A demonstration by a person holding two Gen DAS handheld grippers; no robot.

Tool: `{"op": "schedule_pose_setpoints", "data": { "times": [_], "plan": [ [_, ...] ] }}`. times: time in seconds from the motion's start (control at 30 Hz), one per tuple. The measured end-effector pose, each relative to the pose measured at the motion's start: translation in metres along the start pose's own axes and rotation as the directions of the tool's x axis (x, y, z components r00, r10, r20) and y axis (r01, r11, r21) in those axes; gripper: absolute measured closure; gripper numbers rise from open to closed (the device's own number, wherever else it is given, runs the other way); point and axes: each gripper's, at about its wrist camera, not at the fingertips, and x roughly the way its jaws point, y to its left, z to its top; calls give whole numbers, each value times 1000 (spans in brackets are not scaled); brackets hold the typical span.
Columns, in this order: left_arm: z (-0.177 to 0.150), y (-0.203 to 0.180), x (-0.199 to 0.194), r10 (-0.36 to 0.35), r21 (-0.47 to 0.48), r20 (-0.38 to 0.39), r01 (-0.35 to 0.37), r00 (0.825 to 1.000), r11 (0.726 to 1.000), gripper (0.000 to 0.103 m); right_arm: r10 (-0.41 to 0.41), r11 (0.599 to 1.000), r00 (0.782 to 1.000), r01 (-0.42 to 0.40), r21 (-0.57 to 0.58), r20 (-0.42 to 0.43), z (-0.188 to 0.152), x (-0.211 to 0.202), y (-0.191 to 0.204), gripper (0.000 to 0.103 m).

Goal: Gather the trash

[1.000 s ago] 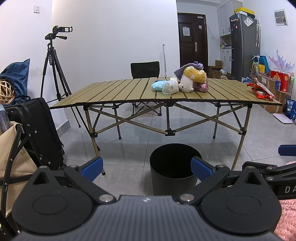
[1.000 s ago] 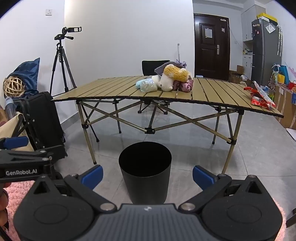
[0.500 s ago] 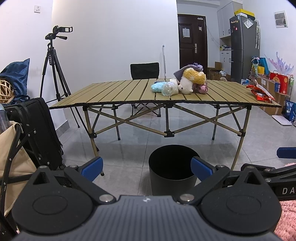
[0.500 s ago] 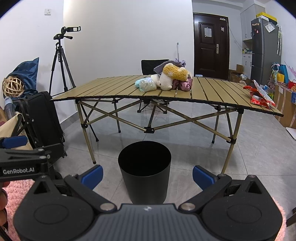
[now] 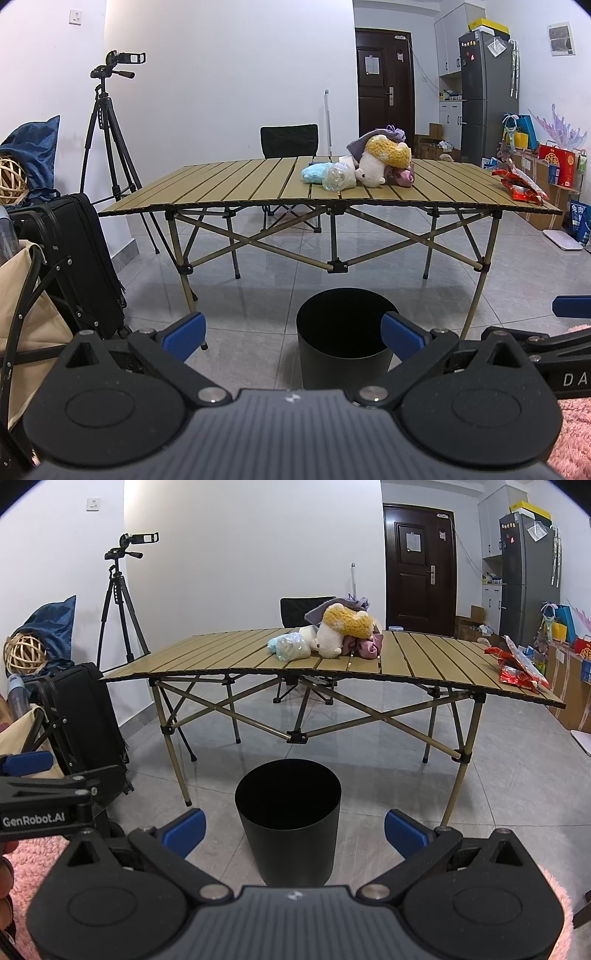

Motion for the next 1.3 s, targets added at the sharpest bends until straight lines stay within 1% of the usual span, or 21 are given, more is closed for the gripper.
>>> {"op": "schedule_pose_setpoints", "data": {
  "times": [1.03,1.3],
  "plan": [
    [0,0,0,0,-1,0,0,1000,1000,0,1,1000,1000,-1,3,-2,0,1,-1,0],
    [1,0,1,-1,-3,0,1,1000,1000,0,8,1000,1000,-8,1,-10,-1,7,-2,0]
  ]
}}
